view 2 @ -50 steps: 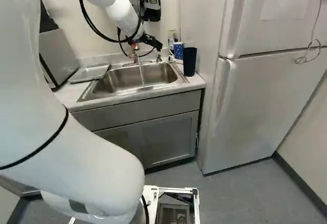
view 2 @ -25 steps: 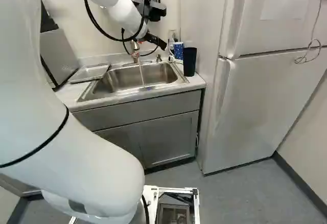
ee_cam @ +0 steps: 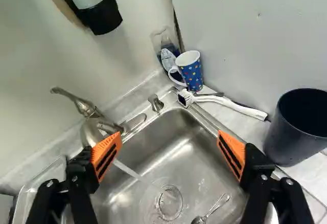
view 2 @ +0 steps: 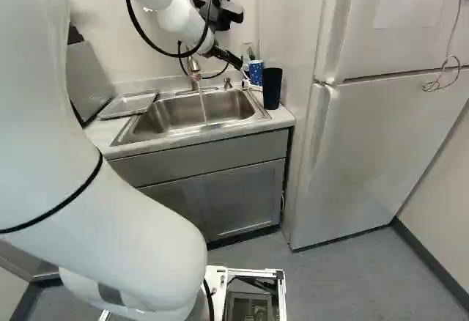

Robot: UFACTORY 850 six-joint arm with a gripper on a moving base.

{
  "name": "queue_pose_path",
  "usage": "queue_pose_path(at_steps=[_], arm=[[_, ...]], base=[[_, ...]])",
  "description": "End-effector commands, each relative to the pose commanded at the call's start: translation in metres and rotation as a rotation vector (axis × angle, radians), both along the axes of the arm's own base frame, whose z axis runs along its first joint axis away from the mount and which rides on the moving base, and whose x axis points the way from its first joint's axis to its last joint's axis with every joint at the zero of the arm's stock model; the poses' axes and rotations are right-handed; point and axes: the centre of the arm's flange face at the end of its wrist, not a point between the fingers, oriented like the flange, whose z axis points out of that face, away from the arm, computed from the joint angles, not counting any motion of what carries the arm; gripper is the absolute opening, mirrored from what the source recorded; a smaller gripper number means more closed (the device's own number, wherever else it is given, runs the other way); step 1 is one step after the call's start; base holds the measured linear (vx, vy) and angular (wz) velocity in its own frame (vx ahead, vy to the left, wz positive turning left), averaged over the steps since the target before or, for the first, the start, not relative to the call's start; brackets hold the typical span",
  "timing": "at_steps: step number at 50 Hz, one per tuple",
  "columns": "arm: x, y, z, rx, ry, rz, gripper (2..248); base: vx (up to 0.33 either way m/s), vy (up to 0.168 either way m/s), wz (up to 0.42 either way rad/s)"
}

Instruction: Rinse the cup and place it in the tray

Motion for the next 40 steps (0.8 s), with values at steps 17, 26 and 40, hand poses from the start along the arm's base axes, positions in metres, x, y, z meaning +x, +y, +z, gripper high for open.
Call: queue_pose_path(at_steps=[17, 26, 40], arm=[[0.001, -0.004, 0.001, 0.036, -0.024, -0.064, 247], [0.002, -0.006, -0.007, 0.052, -0.024, -0.103, 247], [0.005, -0.011, -0.020, 0.073, -0.018, -0.168, 247]], base=[[0.000, 0.000, 0.000], [0.000, 0.000, 0.000], [0.000, 0.000, 0.000]])
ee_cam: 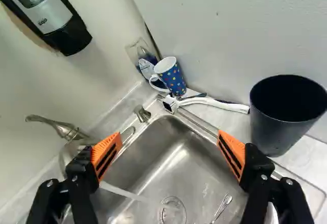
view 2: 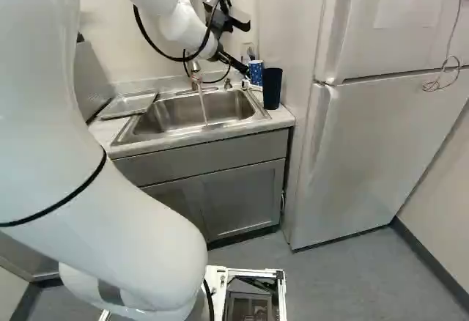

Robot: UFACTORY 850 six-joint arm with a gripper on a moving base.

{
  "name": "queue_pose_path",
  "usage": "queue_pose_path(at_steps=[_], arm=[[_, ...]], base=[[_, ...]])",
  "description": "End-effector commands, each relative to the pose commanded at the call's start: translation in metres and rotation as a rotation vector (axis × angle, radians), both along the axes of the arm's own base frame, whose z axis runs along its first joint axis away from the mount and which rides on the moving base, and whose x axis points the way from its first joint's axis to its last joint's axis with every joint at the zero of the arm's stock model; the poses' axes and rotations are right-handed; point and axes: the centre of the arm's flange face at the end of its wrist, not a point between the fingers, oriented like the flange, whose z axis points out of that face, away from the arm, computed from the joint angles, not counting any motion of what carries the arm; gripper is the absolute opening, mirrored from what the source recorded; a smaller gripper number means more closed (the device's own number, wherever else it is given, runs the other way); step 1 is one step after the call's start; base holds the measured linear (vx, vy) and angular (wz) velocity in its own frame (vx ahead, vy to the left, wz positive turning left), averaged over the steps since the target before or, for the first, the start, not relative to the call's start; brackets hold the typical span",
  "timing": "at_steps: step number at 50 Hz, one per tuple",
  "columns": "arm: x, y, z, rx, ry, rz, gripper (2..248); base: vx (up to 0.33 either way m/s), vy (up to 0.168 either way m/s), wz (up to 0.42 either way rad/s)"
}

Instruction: Rinse the cup and place it in the tray

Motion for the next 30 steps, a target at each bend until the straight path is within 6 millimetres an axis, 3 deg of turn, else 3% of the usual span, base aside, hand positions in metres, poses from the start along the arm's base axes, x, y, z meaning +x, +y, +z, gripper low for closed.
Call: queue_pose_path(at_steps=[30], arm=[[0.012, -0.006, -0.031, 0.030, 0.023, -0.132, 247]], base=[[0.000, 0.000, 0.000]])
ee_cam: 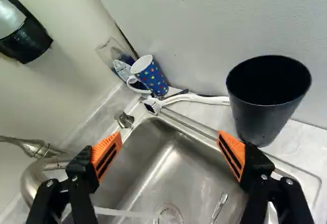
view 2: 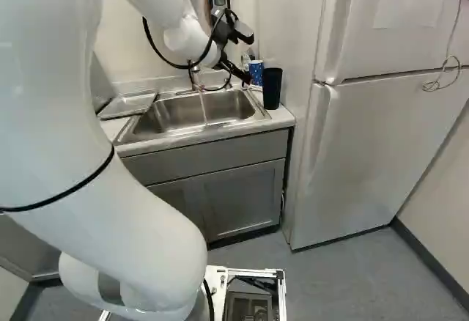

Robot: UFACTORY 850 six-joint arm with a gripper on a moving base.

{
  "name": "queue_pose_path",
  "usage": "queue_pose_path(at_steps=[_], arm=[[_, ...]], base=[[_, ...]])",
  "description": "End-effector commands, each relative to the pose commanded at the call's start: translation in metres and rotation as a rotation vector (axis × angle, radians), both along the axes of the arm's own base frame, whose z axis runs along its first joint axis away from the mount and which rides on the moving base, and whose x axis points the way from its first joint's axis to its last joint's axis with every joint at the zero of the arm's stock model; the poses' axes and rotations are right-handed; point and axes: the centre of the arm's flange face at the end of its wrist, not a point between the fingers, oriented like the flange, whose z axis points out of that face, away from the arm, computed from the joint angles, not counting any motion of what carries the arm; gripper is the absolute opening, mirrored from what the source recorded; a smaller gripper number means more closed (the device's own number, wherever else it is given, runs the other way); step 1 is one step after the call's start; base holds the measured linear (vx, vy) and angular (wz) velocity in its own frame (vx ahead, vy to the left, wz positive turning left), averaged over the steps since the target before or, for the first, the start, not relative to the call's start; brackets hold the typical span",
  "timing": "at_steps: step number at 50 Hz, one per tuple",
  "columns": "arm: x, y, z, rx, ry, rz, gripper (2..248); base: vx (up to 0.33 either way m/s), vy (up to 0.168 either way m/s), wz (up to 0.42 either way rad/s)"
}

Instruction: Rinse the cup and place it in the tray

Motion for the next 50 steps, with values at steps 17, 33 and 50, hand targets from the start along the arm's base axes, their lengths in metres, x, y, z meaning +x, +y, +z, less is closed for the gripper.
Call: queue_pose_path(at_steps=[17, 33, 50], arm=[[0.002, 0.001, -0.017, -0.012, 0.010, -0.074, 247], [0.001, 0.002, -0.033, -0.038, 0.019, -0.151, 247], [0.002, 0.002, -0.049, -0.077, 0.029, -0.243, 247]], base=[[0.000, 0.000, 0.000], [0.000, 0.000, 0.000], [0.000, 0.000, 0.000]])
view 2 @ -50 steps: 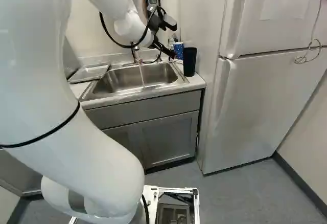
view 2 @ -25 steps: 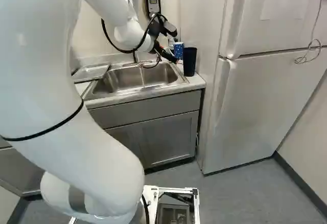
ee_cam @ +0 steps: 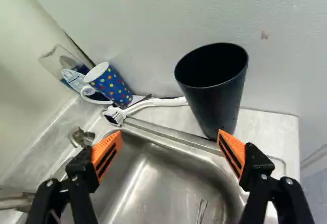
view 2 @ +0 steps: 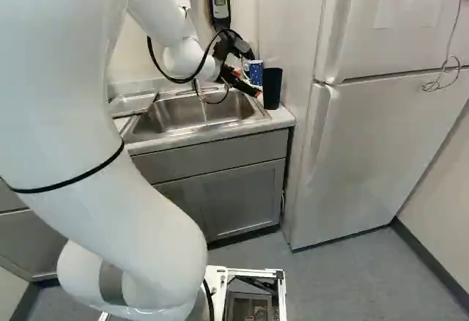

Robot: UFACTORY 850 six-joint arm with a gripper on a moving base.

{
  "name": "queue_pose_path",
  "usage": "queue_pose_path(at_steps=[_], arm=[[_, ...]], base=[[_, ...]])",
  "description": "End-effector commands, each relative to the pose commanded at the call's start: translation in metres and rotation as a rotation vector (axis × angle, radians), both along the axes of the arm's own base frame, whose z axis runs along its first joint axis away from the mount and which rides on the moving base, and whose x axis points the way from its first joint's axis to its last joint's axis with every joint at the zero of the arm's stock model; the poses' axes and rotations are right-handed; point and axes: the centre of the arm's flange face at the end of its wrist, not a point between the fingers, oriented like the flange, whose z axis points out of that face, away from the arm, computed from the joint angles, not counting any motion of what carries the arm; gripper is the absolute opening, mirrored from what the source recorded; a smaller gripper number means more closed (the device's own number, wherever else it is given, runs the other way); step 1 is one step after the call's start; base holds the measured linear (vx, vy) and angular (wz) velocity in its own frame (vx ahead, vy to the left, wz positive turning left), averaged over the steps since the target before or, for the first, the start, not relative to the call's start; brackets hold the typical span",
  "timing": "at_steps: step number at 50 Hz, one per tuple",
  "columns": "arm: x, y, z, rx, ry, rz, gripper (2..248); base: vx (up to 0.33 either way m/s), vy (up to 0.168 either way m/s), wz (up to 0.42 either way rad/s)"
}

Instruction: Rinse the cup and place it in the tray

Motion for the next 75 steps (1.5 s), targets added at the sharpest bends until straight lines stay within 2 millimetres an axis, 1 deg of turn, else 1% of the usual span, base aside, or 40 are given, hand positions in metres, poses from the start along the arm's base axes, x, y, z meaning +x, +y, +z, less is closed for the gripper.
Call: queue_pose_path(at_steps=[27, 50, 68, 75], arm=[[0.016, -0.003, -0.027, -0.077, 0.021, -0.157, 247], [0.024, -0.008, -0.050, -0.154, 0.047, -0.295, 247], [0.040, -0.014, -0.069, -0.228, 0.064, -0.416, 247], [0.041, -0.016, -0.067, -0.253, 0.056, -0.463, 247]], base=[[0.000, 0.000, 0.000], [0.000, 0.000, 0.000], [0.000, 0.000, 0.000], [0.000, 0.000, 0.000]])
